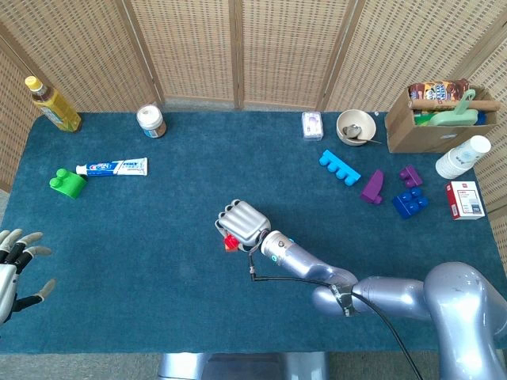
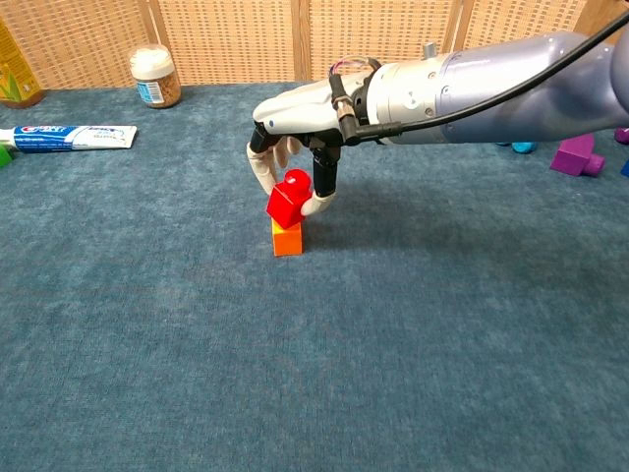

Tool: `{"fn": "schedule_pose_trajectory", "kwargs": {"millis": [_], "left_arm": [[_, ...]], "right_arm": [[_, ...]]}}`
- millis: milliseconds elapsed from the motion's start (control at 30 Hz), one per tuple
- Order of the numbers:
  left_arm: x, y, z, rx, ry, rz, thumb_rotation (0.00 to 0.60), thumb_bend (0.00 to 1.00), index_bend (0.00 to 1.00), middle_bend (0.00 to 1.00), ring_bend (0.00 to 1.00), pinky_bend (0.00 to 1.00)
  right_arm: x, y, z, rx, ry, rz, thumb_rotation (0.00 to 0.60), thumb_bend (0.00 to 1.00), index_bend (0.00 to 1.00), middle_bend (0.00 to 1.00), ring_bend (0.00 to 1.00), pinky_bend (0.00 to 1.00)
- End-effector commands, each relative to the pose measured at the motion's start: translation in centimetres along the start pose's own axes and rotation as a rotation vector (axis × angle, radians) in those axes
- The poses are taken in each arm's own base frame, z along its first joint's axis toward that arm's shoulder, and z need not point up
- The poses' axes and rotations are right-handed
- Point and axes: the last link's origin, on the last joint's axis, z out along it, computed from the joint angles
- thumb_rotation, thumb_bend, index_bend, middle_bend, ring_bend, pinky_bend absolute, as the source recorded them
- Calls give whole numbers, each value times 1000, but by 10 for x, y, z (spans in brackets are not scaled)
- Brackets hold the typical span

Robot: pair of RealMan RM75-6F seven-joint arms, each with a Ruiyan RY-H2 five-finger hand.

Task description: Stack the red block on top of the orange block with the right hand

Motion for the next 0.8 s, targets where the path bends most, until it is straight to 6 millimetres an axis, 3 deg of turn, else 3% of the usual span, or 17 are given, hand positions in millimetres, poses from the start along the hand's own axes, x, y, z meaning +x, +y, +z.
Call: {"fn": "schedule_pose_trajectory", "kwargs": {"millis": [33,800], "left_arm": [[0,0,0,0,-1,0,600,304,349,220,111,80],[0,-1,0,-4,-3,-14,600,304,348,219,110,80]], "right_arm": [[-1,0,1,-7,-4,-10,600,244,619,370,275,249],[-6,-1,0,-46,-29,-102,600,248,592,369,275,246]]}}
